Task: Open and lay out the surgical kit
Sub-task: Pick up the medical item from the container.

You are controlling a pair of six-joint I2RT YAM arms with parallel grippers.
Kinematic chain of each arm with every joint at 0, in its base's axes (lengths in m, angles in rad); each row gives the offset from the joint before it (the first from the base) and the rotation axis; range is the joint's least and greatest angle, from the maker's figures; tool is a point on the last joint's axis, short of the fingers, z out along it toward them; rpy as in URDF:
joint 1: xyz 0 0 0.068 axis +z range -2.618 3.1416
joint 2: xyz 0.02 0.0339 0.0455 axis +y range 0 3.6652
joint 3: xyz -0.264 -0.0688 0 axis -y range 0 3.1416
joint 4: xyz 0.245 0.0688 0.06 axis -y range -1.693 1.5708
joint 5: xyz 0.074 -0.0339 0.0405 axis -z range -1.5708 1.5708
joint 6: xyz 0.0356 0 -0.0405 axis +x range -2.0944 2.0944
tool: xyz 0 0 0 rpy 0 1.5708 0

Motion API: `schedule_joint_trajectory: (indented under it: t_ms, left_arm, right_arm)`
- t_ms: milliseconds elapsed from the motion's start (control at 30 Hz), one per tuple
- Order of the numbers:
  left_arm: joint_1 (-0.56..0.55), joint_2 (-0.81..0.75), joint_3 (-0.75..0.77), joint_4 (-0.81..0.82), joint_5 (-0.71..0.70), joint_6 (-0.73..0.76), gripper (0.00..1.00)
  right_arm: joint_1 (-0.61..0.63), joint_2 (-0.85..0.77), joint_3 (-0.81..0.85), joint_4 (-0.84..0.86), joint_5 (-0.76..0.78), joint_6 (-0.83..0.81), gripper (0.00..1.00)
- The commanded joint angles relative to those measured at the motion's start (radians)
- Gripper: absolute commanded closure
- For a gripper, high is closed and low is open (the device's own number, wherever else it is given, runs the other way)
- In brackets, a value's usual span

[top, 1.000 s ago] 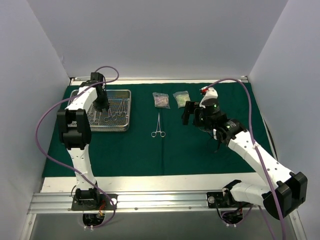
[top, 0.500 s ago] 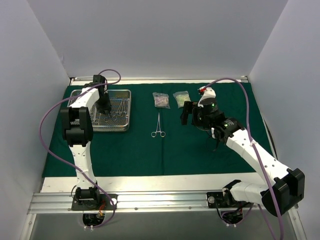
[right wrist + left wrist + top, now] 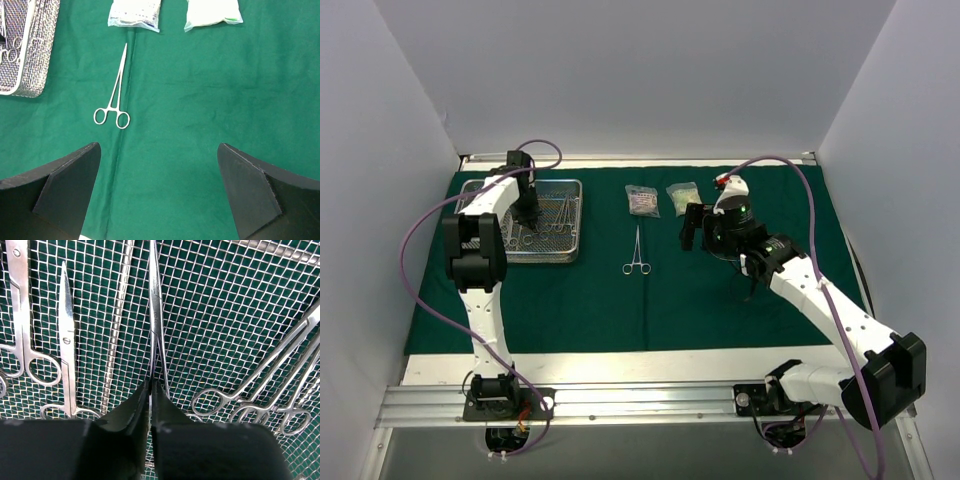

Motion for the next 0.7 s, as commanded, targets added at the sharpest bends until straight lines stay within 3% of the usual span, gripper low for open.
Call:
schedule_joint_trajectory:
  t_ms: [0,67,667]
  left_arm:
    - [0.000,0.039,0.005,0.031,-0.010,0.008,0.90]
    - [-0.001,0.030,0.008,0.026,-0.015,0.011,0.98]
    - [-0.003,-0.183,0.101,-0.015,-0.084,0.016,0.98]
  right_arm:
    - [-0.003,0.003,0.029,0.023,-0.004,-0.012,0.03]
    - [-0.003,0.003,0.031,0.021,-0.004,-0.010,0.03]
    - [-0.003,-0.044,0.026,0.014,0.005,-0.015,0.03]
